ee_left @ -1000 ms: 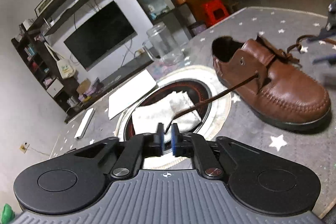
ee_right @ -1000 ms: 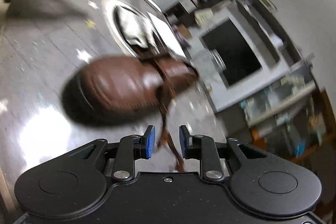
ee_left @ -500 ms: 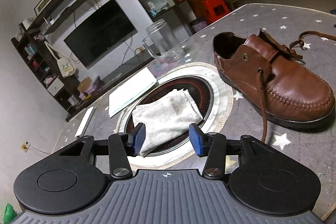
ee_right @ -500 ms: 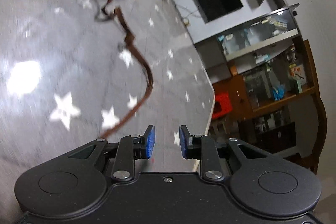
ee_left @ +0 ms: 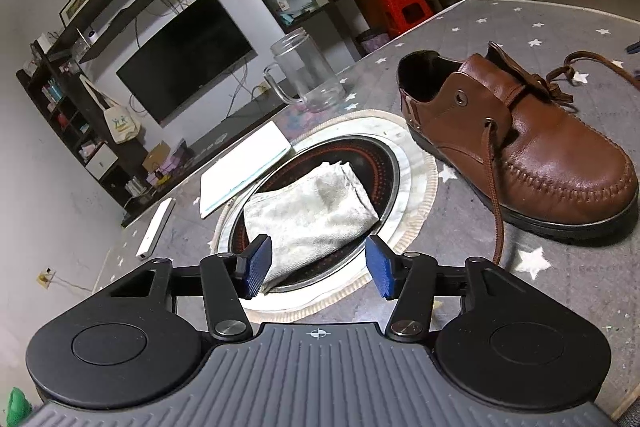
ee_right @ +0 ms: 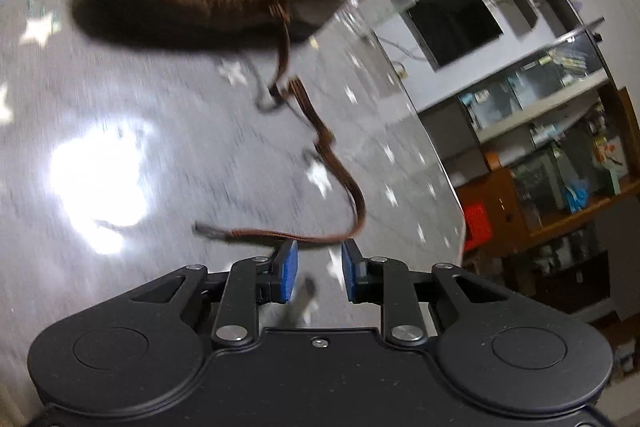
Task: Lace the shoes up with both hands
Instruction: 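Regrasp the lace end with the right tool near the shoe eyelets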
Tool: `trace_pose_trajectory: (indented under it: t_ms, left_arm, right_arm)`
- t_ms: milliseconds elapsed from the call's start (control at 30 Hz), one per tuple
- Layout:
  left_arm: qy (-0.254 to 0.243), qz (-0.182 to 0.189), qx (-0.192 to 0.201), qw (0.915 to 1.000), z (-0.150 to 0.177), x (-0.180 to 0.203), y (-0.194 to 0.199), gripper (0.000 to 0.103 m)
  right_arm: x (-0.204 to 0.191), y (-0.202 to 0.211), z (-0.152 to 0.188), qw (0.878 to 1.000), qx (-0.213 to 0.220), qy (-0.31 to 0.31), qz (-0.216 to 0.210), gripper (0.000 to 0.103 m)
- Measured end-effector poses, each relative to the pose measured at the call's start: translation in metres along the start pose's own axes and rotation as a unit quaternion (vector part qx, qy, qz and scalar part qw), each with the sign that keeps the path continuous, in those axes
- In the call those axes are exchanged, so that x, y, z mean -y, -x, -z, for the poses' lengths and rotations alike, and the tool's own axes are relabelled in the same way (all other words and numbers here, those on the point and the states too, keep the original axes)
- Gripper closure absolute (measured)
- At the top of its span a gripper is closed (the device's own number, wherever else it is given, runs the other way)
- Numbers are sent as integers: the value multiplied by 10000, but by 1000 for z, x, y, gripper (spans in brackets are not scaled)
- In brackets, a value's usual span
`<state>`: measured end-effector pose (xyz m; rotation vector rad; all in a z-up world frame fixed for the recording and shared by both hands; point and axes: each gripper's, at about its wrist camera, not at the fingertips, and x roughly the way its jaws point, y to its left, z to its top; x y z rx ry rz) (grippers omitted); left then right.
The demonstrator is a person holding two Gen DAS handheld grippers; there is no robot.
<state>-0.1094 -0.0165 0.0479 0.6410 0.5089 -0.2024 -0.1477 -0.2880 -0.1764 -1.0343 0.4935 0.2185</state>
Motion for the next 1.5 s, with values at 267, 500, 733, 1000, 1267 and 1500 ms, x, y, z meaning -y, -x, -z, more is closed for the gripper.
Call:
trace_pose_trajectory:
  t_ms: [267,500,733,1000,1267,1500]
  left_arm:
    - [11,23,-69,10000,1,1,-5,49]
    - [109,166,-154,9997,-3,3,-15,49]
    - [177,279,-160,9993,-15,-1,-19,48]
    - [227,495,-105,9985,-34,3,-15,48]
    - [411,1080,312,9928,-73,12,0,46]
    - [255,1251,437,9908,-106,32,-13,44]
  right_arm:
    - [19,-10,-26,9981,408,110,-447,77]
    - [58,-21,-31,9878,511,-392,-1418,77]
    - [99,-34,-31,9527,345,-1070,-2825,77]
    - [112,-37,-26,9313,378,-1339,-3367,97]
    - [101,-4,-29,9539,896,-1125,-2635,101]
    - [104,25,-36,9650,1200,-829,-2181,101]
